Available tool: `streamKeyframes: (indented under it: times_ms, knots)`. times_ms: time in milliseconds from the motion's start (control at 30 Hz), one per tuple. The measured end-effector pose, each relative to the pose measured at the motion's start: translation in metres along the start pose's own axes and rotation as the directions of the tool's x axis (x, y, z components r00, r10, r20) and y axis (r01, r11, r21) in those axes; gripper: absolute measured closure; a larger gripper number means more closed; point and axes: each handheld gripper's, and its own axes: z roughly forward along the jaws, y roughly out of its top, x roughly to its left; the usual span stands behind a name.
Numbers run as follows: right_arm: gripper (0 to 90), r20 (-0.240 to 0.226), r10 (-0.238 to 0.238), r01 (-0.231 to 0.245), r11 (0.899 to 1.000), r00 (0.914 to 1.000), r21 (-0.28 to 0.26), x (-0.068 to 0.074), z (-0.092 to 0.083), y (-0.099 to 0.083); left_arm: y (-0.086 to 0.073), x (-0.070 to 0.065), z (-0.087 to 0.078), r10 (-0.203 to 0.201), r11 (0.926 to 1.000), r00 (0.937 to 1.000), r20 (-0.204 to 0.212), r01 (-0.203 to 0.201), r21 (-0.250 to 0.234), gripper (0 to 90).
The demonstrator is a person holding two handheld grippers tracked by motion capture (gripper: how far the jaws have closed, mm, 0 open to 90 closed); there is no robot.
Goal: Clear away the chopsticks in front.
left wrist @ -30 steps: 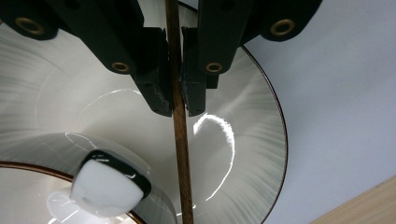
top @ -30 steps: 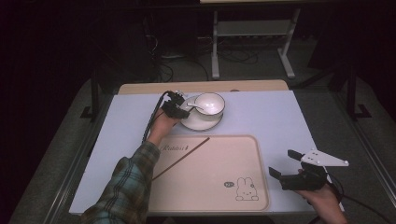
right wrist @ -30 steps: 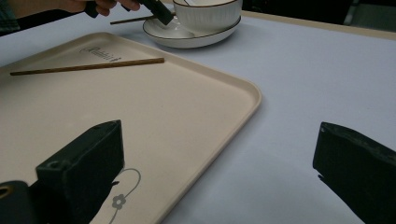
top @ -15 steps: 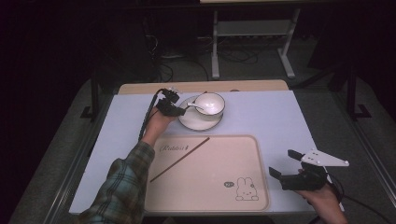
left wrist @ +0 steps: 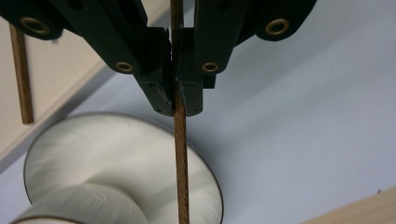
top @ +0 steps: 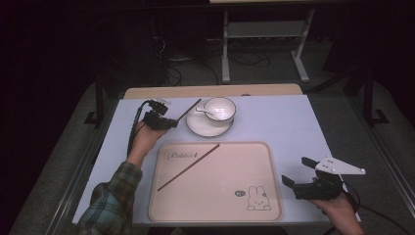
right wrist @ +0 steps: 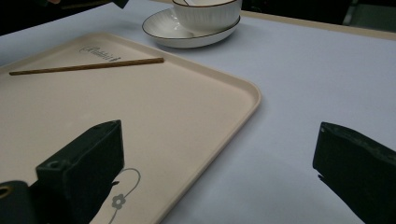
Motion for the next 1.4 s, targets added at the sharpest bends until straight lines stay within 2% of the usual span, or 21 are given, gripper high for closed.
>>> streamKeyframes:
  times_ms: [233, 333, 533, 633, 733, 867, 1000, 1233, 1400]
  knots:
    - [1.3, 0.001, -0.001, 0.001, 1.0, 1.0, 0.001, 0.0, 0.0, 0.0, -0.034, -0.004, -0.023, -0.03, 0.9987, 0.9995, 0.012, 0.03, -0.041, 84.1]
    - [1.3, 0.0, -0.001, 0.001, 1.0, 1.0, 0.002, 0.0, 0.001, 0.0, -0.045, -0.009, -0.031, -0.022, 0.999, 0.9996, 0.015, 0.023, -0.039, 84.1]
    - [1.3, -0.001, -0.005, 0.005, 1.0, 1.0, 0.0, 0.002, 0.001, 0.001, -0.063, -0.031, -0.052, -0.017, 0.9976, 0.9988, 0.047, 0.02, -0.067, 84.1]
    - [1.3, -0.003, -0.008, 0.008, 1.0, 1.0, 0.001, 0.002, 0.001, 0.001, -0.07, -0.048, -0.056, 0.009, 0.9978, 0.9977, 0.067, -0.004, -0.067, 84.1]
    - [1.3, -0.005, -0.007, 0.008, 1.0, 1.0, 0.002, 0.002, 0.001, 0.001, -0.076, -0.064, -0.055, 0.027, 0.9982, 0.9952, 0.094, -0.021, -0.057, 84.1]
    - [1.3, -0.005, -0.009, 0.009, 1.0, 0.9999, 0.003, 0.002, 0.001, 0.001, -0.081, -0.083, -0.047, 0.049, 0.9983, 0.9889, 0.14, -0.044, -0.038, 84.1]
    - [1.3, -0.005, -0.009, 0.009, 1.0, 0.9999, 0.005, 0.002, 0.002, 0.001, -0.085, -0.096, -0.036, 0.069, 0.9976, 0.9849, 0.159, -0.07, -0.002, 84.1]
    - [1.3, -0.005, -0.008, 0.008, 1.0, 1.0, 0.006, 0.002, 0.002, 0.001, -0.086, -0.113, -0.02, 0.106, 0.9918, 0.9795, 0.171, -0.116, 0.053, 84.0]
    - [1.3, -0.006, -0.009, 0.009, 1.0, 0.9999, 0.007, 0.002, 0.002, 0.001, -0.088, -0.118, -0.011, 0.121, 0.9865, 0.9793, 0.162, -0.137, 0.09, 84.0]
